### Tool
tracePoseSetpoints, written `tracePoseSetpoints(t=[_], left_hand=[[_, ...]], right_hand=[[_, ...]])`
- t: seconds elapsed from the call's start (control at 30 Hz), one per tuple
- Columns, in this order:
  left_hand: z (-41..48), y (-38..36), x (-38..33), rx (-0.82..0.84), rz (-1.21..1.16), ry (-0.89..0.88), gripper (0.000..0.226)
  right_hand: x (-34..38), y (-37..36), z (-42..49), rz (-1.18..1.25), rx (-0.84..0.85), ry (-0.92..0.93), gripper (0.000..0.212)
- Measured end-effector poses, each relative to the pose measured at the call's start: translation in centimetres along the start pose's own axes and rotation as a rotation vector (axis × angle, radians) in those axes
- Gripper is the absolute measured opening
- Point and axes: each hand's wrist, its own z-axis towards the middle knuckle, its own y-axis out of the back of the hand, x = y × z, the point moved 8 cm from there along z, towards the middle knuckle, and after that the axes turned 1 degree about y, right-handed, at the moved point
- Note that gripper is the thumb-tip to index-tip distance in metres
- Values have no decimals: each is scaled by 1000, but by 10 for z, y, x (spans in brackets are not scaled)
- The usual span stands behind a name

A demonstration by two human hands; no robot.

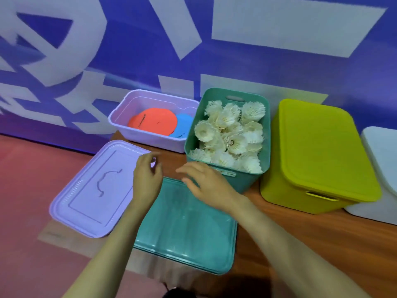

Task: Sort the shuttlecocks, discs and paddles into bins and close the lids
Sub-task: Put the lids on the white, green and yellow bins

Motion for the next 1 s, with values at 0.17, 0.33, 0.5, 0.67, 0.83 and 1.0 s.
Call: tracePoseSetpoints(t=[0.17, 0.33, 0.5, 0.67, 0.83, 1.0], left_hand=[[-39, -15, 116, 419, 415, 321, 46], [-78, -11, 137, 501, 452, 304, 49], [-79, -14, 129, 430, 439, 248, 47], [-72, -23, 140, 453, 588, 253, 37], [-61, -20, 124, 466, 554, 254, 20], [-50, -10, 128, 446, 378, 346, 22]], right_hand=[[-40, -107, -6, -97, 500, -299, 57], [-74, -163, -48, -155, 818, -525, 81], [-86, -161, -71, -130, 780, -558, 87], [-91, -156, -83, -86, 736, -573, 85], [-90, -149, -81, -1, 685, -637, 82], [-87, -141, -81, 35, 612, -626, 77]])
